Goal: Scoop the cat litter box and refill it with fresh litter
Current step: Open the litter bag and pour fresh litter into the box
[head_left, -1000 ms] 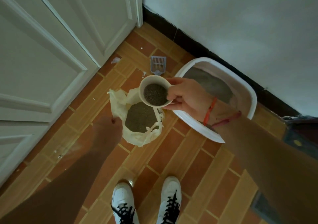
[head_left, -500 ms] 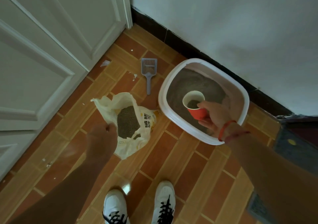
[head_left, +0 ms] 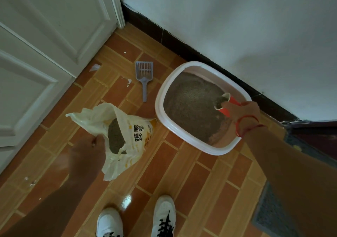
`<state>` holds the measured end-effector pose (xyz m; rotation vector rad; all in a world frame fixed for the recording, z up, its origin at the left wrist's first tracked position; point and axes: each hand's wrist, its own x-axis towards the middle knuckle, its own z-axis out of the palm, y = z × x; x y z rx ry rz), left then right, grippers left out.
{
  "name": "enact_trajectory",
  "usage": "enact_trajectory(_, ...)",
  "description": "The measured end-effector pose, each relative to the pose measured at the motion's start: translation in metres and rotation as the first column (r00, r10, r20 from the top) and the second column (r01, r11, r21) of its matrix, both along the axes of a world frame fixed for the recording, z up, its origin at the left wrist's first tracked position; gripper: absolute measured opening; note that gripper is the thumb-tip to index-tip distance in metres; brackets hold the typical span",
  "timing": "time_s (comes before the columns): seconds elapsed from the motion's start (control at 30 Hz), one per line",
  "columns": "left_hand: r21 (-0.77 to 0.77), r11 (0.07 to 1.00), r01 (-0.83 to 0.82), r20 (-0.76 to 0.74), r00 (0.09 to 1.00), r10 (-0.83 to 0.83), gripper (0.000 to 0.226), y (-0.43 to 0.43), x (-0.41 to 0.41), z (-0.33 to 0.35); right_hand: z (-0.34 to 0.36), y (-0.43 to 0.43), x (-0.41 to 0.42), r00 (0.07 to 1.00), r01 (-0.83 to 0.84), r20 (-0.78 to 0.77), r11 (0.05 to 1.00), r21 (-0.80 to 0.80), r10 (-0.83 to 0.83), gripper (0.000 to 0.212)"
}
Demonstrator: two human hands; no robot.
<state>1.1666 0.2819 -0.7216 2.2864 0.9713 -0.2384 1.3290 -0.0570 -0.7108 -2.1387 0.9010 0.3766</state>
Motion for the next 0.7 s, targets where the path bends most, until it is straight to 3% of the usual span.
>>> enact_trajectory(0.1, 0.015, 1.0, -0.002, 0.002, 1.0, 0.002, 0.049, -0.001, 0.002, -0.003, -0.005, -0.011, 0.0, 1.0, 0.0, -0.021, 0.997, -0.082, -0.002, 0.056)
enact_trajectory(0.23, 0.006, 1.0, 0.009, 0.005, 1.0, -0.009, 0.047, -0.002, 0.001, -0.006, -0.009, -0.012, 0.003, 0.997, -0.066, -0.05, 0.994, -0.084, 0.062, 0.033)
enact_trajectory(0.4, 0.021, 0.999, 0.025, -0.01, 1.0, -0.025, 0.046, -0.001, 0.0, -0.007, -0.003, -0.021, -0.006, 0.988, -0.136, -0.109, 0.947, -0.29, 0.108, 0.066)
enact_trajectory(0.7, 0.029, 0.999, 0.033, -0.013, 0.999, -0.032, 0.046, -0.003, -0.003, -0.004, -0.002, -0.024, -0.002, 0.95, -0.312, -0.176, 0.796, -0.519, 0.258, 0.073)
